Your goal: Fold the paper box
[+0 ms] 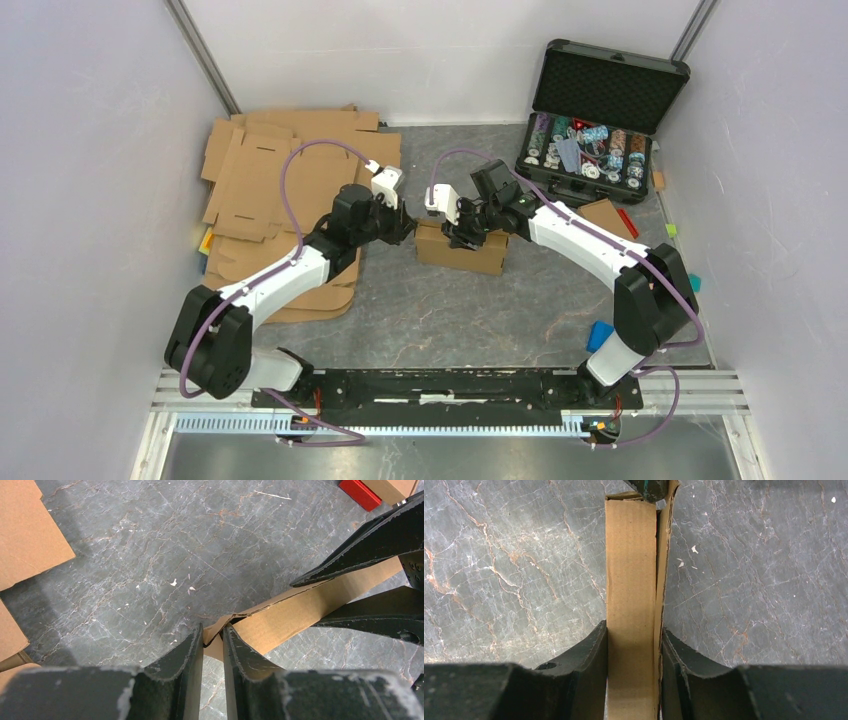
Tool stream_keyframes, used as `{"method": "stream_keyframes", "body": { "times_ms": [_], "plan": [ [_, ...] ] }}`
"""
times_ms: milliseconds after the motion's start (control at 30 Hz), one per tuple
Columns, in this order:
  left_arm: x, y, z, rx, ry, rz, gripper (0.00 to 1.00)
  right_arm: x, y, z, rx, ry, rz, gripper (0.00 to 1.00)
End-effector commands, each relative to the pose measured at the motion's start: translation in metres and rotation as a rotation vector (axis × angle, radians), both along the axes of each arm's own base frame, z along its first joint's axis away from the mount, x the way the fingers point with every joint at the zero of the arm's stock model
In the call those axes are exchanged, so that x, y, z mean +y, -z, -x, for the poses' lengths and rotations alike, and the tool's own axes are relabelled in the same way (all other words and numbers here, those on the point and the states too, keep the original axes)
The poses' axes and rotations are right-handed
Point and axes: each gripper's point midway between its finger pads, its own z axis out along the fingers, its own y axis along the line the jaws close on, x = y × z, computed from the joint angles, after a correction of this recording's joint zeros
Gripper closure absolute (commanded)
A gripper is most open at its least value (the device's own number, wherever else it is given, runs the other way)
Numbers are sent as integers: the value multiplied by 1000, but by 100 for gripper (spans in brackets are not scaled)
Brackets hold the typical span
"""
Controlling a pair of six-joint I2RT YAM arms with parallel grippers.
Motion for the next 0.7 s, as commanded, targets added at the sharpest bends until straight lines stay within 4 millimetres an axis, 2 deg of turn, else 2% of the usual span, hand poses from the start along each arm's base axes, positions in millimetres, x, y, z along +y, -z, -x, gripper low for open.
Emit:
{"method": "stream_keyframes", "body": {
  "times_ms": [0, 133, 300, 500, 600, 667],
  "plan": [
    [-3, -27, -5, -55, -2, 26, 73, -1, 6, 3, 32, -4, 20, 67],
    [-2, -30, -5, -55, -13, 22, 62, -1, 5, 0, 28, 5, 16, 67],
    [-2, -34, -2, -63, -17, 28, 62, -1, 6, -1, 31, 13, 21, 67],
    [-5, -39, 1, -73, -5, 39, 71, -1, 7, -1, 32, 15, 24, 67],
    [-6, -38, 3, -74, 8, 38, 86, -1, 7, -2, 31, 20, 24, 67],
    [-8, -36, 3, -65, 14, 33, 89, -1, 7, -2, 32, 20, 23, 67]
  ]
}}
